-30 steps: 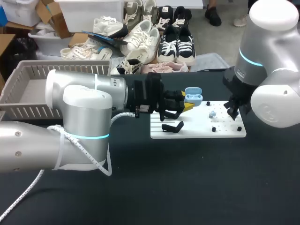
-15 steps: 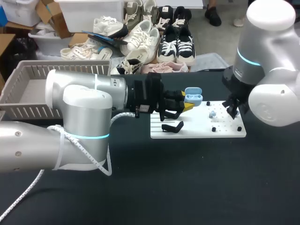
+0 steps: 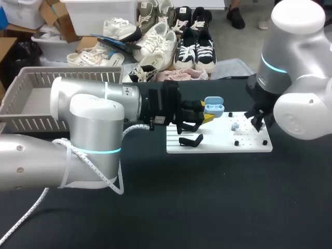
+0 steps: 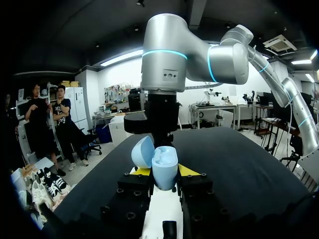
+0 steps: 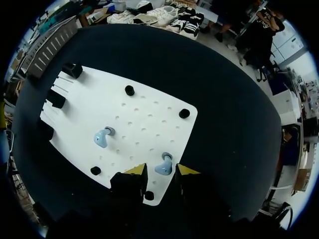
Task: Pick up each earbud case from the left stands, insert the matching earbuds, close the lid, and place the case in the box.
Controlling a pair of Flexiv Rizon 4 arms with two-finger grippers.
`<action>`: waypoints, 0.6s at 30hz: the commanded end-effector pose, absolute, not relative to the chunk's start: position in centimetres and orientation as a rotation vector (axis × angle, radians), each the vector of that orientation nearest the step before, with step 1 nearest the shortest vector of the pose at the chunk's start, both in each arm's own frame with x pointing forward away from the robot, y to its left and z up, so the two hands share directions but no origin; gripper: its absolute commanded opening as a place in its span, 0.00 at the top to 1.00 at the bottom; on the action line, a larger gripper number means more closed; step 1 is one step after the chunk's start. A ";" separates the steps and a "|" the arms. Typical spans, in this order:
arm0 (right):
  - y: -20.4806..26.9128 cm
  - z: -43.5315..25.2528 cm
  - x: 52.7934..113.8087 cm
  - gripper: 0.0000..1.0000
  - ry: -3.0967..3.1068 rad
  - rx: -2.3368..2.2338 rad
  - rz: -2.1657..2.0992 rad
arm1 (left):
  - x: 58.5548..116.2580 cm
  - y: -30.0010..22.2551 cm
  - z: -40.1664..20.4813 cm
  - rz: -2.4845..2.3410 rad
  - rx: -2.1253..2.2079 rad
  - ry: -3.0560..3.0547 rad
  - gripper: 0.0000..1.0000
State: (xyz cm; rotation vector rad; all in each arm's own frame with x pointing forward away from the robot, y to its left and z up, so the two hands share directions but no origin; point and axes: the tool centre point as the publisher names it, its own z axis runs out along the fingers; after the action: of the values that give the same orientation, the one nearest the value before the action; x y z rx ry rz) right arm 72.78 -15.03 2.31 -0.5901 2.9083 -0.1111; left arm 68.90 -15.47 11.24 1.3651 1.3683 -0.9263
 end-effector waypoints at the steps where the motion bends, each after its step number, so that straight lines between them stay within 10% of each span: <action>1: -14.9 2.2 72.7 0.68 2.913 -0.570 -0.115 | 68.8 -15.4 11.2 -0.925 1.363 1.368 1.00; 18: -15.2 2.1 73.0 0.72 2.924 -0.535 -0.123 | 68.8 -15.4 11.2 -0.925 1.363 1.368 1.00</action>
State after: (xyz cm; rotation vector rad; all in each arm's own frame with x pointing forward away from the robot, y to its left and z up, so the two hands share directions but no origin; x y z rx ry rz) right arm 72.87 -15.33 2.07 -0.5378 2.9210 -0.1180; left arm 68.91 -15.47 11.24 1.3651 1.3683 -0.9262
